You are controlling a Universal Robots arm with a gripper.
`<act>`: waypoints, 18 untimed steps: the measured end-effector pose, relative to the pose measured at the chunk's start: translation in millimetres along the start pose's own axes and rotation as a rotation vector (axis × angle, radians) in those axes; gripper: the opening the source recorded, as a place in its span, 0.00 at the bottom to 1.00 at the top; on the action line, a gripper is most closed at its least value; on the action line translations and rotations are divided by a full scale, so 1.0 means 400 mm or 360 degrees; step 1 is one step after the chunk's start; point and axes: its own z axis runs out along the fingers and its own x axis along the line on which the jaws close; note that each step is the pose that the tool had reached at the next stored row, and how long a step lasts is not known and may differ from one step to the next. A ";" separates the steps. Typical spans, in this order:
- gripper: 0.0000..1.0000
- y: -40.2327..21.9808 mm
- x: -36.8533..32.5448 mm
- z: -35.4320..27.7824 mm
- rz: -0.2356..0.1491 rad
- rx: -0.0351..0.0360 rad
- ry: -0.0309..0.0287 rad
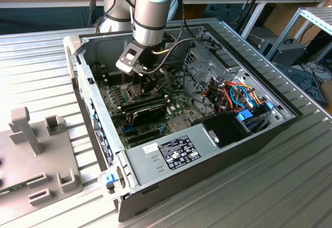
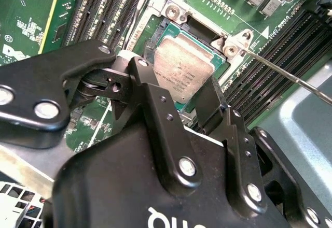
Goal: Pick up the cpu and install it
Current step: 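Place the cpu into insertion slot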
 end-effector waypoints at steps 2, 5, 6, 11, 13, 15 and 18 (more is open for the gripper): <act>0.55 0.000 0.000 -0.001 0.0000 0.0000 0.00001; 0.55 0.000 0.000 -0.003 -0.0002 0.0000 -0.00022; 0.55 0.000 0.000 -0.005 -0.0003 0.0000 -0.00026; 0.55 0.000 0.000 -0.008 -0.0014 -0.0004 -0.00037; 0.55 0.000 0.000 -0.007 -0.0033 -0.0006 -0.00040; 0.55 0.000 0.000 -0.008 -0.0046 -0.0007 -0.00045; 0.55 0.000 0.000 -0.006 -0.0046 -0.0007 -0.00048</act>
